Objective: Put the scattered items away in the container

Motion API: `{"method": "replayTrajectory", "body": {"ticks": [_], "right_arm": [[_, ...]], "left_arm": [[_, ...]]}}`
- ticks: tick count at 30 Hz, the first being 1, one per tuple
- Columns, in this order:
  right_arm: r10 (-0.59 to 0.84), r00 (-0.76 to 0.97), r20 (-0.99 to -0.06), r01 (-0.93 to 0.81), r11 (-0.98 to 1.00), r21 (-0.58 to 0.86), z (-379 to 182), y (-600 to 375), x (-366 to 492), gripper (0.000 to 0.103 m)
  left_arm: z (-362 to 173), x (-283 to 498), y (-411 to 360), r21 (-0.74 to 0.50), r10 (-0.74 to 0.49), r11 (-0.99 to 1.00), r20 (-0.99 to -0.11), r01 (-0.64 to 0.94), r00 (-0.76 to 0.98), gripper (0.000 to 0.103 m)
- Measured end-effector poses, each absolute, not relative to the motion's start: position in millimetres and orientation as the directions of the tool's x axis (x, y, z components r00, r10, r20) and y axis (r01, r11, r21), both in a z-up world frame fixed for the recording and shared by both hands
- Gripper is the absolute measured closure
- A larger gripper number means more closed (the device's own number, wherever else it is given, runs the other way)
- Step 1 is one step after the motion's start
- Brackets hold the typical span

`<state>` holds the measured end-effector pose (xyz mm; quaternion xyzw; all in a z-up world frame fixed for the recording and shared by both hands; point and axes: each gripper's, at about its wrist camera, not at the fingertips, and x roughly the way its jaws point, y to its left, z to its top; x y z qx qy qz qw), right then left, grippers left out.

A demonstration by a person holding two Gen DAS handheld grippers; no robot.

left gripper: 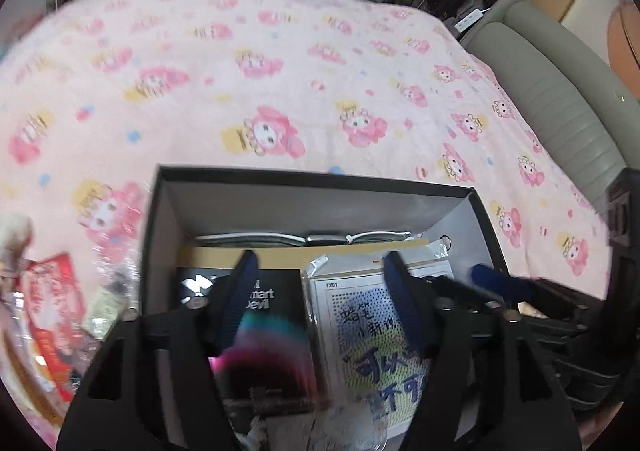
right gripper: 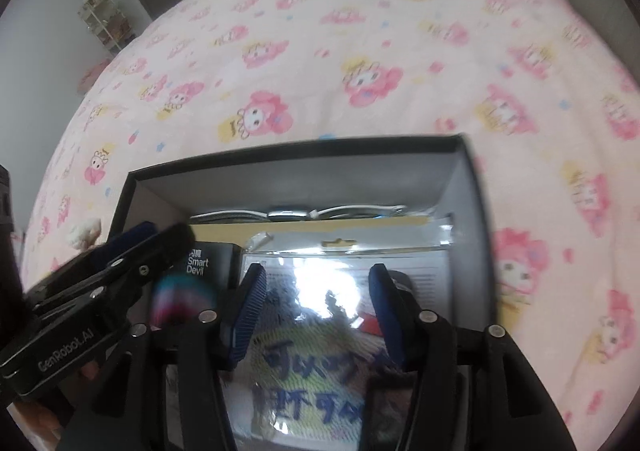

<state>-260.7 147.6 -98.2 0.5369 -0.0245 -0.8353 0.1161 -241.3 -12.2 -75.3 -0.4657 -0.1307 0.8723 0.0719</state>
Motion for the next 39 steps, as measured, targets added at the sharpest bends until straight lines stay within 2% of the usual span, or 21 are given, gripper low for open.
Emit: {"method": "replayTrajectory", "body": {"ticks": [3,6,11,16,22,30,39], "right_arm": [[-0.192,-0.469,-0.862,0.125,-0.981,0.151,-79.8,156.1,-238.5,0.045],[-0.194,-0.509,-0.838,0.105,-0.981,0.163,-64.8,164.4,-214.2,0.040],[-0.134,-0.577,-0.805,0.072,-0.991,0.113,-38.8,173.7,-176.5,0.032],[-0.090,-0.637,-0.766,0.030,-0.995,0.092,-11.2,185.5,-138.9,0.028],[-0.067,-0.683,-0.728,0.002,-0.996,0.091,20.9,190.3,-96.8,0.027],[-0.021,-0.742,-0.670,-0.024,-0.998,0.059,38.6,189.1,-40.5,0.027],[-0.009,-0.766,-0.643,-0.049,-0.996,0.072,39.9,194.7,14.4,0.027]], "left_arm": [[-56.9,-223.3,-14.1,-0.269,0.228,-0.963,-0.777,-0.018,-0.587,0.023],[-44.3,-209.4,-10.9,-0.258,0.217,-0.966,-0.764,-0.021,-0.608,0.021],[-22.6,-176.7,-0.8,-0.195,0.173,-0.980,-0.751,-0.036,-0.638,0.011],[6.7,-137.1,0.3,-0.198,0.178,-0.979,-0.717,-0.048,-0.675,0.008],[40.1,-92.1,-5.8,-0.190,0.149,-0.982,-0.675,-0.025,-0.723,0.001],[59.9,-35.7,-9.3,-0.181,0.129,-0.983,-0.641,-0.015,-0.756,0.001],[57.2,15.6,-1.4,-0.146,0.105,-0.989,-0.628,-0.015,-0.771,0.001]]}}
